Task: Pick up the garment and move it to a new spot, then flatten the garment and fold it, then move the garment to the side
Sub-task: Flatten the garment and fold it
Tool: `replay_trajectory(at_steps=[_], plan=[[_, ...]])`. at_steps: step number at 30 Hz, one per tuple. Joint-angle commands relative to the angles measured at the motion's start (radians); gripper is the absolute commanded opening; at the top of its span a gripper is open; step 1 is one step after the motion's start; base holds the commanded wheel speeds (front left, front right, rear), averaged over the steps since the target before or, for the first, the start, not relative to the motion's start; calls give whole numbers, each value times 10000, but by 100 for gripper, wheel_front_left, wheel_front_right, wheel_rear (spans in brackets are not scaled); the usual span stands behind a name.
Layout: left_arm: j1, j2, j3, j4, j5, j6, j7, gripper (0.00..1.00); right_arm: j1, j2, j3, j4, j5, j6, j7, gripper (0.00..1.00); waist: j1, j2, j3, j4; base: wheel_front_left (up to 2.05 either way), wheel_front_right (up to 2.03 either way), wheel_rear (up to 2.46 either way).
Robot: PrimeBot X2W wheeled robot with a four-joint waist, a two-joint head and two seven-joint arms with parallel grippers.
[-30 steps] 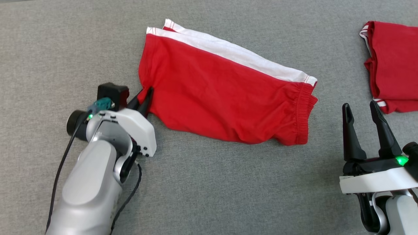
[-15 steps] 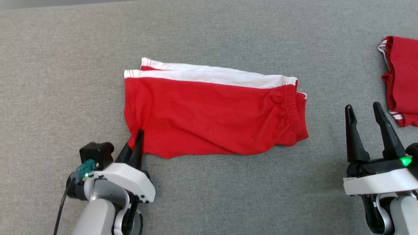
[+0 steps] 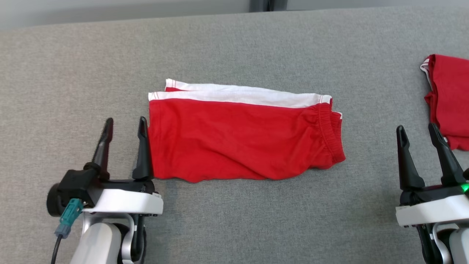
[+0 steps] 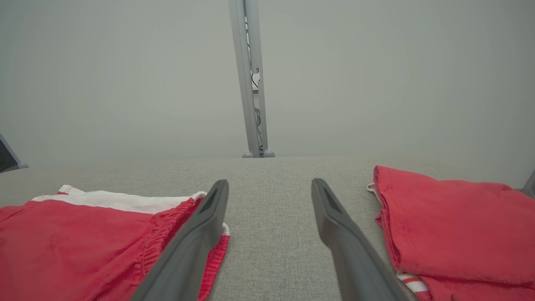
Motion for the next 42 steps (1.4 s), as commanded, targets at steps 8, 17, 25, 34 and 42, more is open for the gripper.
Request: replay_trajectory(at_steps=[8, 17, 25, 34, 42], plan=[[391, 867, -50, -739, 751, 159, 481, 100, 606, -72, -256, -275, -284, 3, 440, 100, 0, 0, -665, 216, 0, 0, 0], [1141, 1166, -30, -1411, 747, 415, 1114, 100, 983, 22, -414, -511, -391, 3, 655, 100, 0, 0, -892, 288, 0, 0, 0], [1123, 1152, -48, -1572, 657, 463, 1119, 100, 1090, 59, -512, -727, -400, 3, 746, 100, 0, 0, -840, 358, 0, 0, 0], [596, 948, -347, -1531, 635, 358, 1068, 100, 428, -77, -462, -573, -227, 3, 936, 100, 0, 0, -445, 946, 0, 0, 0], [187, 678, -744, -1235, 626, 221, 932, 100, -1062, 62, 149, 925, -328, 2, 2004, 100, 0, 0, -20, 1526, 0, 0, 0]])
